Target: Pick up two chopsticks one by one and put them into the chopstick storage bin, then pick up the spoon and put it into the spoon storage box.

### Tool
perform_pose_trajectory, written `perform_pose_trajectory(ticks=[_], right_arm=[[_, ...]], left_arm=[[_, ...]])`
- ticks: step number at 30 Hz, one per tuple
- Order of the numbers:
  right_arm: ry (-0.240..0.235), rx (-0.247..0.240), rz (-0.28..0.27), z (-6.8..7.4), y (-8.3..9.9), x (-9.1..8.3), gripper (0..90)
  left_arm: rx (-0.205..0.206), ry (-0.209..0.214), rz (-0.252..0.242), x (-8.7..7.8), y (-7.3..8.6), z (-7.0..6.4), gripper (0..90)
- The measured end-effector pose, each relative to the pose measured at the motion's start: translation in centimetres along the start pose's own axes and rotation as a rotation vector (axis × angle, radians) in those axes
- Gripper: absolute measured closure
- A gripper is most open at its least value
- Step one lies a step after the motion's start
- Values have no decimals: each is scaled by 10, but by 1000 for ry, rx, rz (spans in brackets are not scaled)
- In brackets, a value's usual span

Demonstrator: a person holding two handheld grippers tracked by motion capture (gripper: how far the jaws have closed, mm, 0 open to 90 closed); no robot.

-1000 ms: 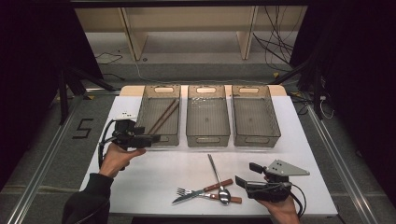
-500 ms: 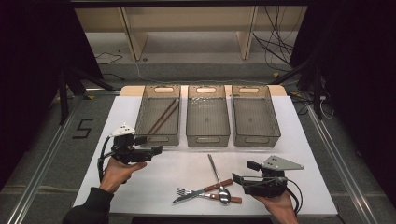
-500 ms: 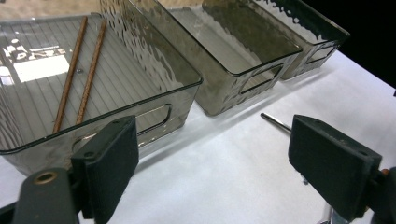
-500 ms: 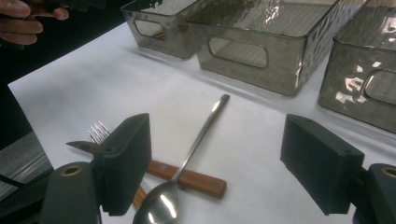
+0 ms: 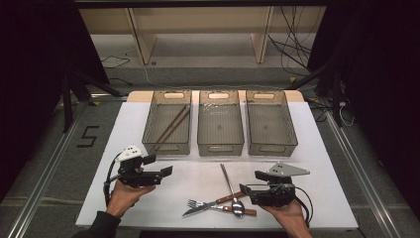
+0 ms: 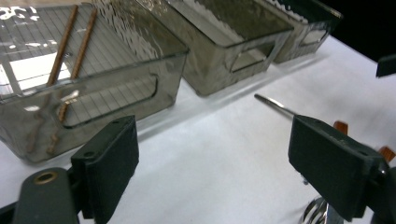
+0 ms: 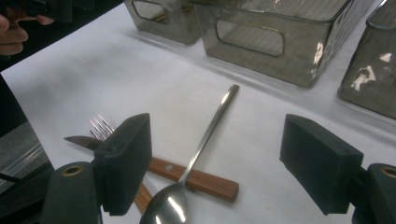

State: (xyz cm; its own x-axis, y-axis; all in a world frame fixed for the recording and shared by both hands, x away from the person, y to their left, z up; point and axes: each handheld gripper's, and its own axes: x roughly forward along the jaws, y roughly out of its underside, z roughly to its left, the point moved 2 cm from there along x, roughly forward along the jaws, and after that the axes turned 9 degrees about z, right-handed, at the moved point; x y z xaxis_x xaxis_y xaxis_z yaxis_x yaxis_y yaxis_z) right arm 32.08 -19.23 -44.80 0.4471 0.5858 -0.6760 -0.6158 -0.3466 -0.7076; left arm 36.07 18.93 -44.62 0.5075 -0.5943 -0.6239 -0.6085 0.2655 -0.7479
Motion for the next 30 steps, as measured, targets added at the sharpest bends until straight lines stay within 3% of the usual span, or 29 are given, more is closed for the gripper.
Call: perform_pose_trajectory(ticks=[6,14,18,30], right_arm=[[3,-4,22,3,-2,3,257],[21,-5,56,5,-4,8,265],[25,-3,92,6,-8,13,278],[38,-2,221,10,-21,30,325]], left_arm=[[32,-4,-3,-1,8,-6,159],[26,3,-5,-4,14,-7,159],[12,-1,-11,-5,16,-5,159],[21,-17,-21,-7,20,-6,159]])
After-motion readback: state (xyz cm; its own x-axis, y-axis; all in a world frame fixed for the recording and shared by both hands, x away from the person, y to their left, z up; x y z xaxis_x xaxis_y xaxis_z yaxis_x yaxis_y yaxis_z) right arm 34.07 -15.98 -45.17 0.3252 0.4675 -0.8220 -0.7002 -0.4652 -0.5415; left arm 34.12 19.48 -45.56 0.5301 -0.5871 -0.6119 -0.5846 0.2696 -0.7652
